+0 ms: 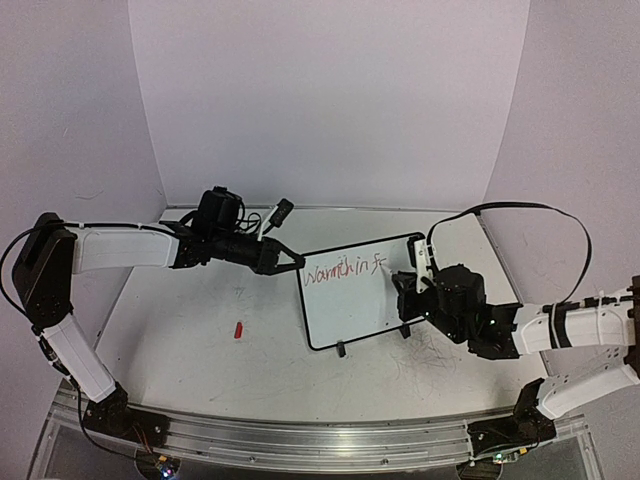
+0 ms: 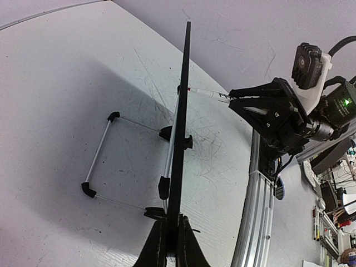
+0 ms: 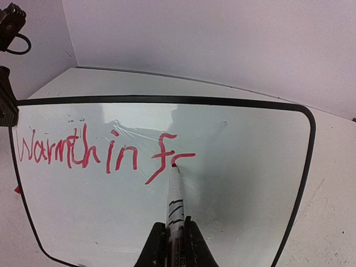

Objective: Write a sentence on the whiteboard

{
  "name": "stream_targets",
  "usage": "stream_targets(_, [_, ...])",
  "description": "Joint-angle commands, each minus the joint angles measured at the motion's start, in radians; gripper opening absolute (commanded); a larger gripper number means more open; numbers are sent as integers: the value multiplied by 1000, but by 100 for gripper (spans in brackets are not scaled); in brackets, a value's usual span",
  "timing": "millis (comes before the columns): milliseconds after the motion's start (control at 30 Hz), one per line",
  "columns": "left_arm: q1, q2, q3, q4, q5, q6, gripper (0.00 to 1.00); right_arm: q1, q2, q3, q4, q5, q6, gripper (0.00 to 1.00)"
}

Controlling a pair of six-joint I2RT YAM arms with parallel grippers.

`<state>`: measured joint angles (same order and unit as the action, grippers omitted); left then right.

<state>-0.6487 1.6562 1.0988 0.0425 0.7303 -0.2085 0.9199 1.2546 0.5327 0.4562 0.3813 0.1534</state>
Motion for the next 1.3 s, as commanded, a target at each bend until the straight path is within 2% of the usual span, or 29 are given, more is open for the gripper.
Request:
stream_targets(0, [6,-19,7,16,22,10,0,-2,-22,5,-39,45,12,0])
stream_targets(567, [6,-26,6,16,24,9,0,-5,3,26,41,89,1,0])
stream_targets(1267, [4,-26,7,18,26,9,0,-11,25,39,63,94,-13,0])
